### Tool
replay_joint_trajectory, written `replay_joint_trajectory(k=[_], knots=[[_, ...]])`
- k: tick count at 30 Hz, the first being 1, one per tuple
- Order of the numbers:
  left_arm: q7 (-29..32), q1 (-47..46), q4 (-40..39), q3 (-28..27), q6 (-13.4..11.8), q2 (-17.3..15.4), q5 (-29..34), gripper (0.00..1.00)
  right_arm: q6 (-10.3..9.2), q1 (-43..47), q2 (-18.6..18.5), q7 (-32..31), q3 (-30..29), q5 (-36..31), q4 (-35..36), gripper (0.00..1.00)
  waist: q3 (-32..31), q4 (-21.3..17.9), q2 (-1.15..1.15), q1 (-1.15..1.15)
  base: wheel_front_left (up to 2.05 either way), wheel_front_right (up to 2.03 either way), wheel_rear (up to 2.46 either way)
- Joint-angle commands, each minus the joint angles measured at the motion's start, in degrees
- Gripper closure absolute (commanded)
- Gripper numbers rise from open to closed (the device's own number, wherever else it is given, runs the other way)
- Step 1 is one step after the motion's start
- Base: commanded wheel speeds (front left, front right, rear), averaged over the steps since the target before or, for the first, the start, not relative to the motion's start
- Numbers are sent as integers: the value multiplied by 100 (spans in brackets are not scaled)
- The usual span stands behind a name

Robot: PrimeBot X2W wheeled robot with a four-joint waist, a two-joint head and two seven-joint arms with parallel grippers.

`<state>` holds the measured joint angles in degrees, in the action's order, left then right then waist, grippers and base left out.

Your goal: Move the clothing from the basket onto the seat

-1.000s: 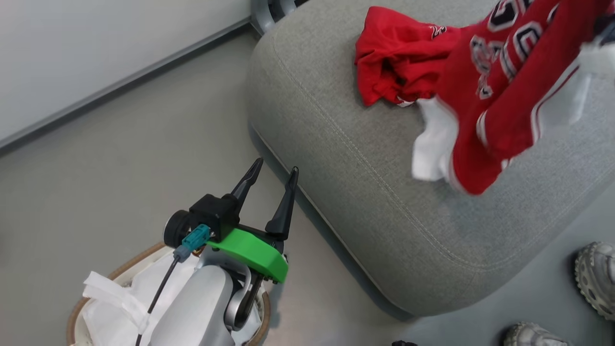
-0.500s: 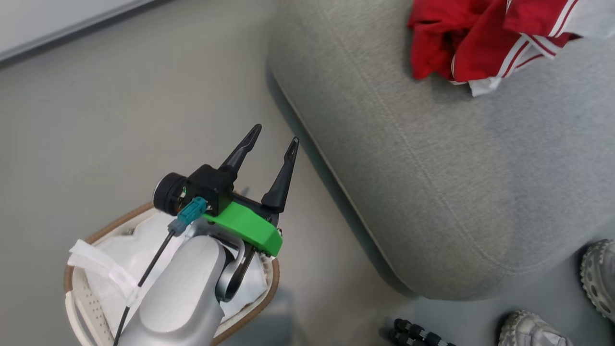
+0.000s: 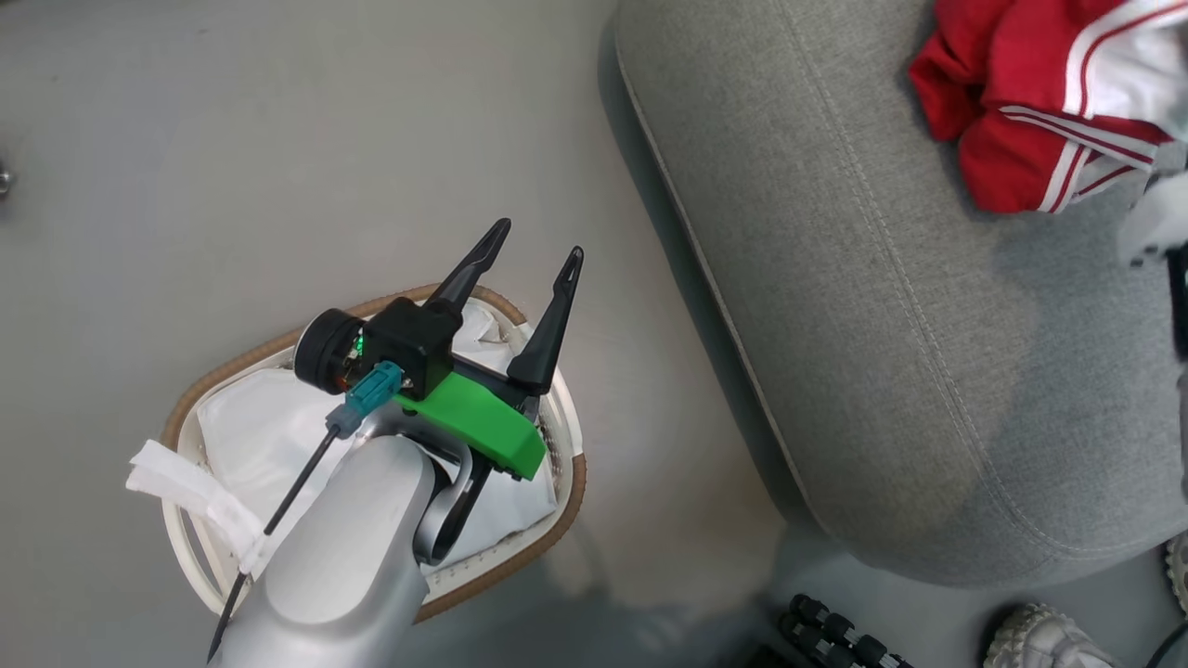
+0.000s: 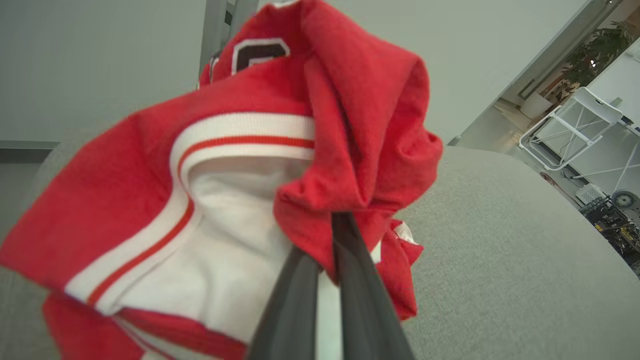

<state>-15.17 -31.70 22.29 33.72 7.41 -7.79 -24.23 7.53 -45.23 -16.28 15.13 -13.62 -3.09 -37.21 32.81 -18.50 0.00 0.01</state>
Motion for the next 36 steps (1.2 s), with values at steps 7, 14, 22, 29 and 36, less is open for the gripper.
replay_joint_trajectory(k=[7,14,22,29,36], knots=[[4,182,124,-102,9,47,-80,0,-8,818,229,2,-432,-108,-59,69,-384,-111,0,-1,0,0,0],[4,407,178,-202,9,151,-123,0,-8,1360,396,1,-570,11,290,0,-860,-170,0,-1,0,0,0],[4,837,236,-578,9,285,-21,0,-8,2041,563,2,-379,288,991,0,-1465,-63,0,-1,0,0,0],[4,1227,136,-1062,9,402,225,0,-8,2323,799,2,173,513,1628,0,-1821,201,0,-1,0,0,0],[4,1492,16,-1717,3,455,537,0,-8,2329,1055,1,733,722,1862,0,-1995,629,0,-1,0,0,0]])
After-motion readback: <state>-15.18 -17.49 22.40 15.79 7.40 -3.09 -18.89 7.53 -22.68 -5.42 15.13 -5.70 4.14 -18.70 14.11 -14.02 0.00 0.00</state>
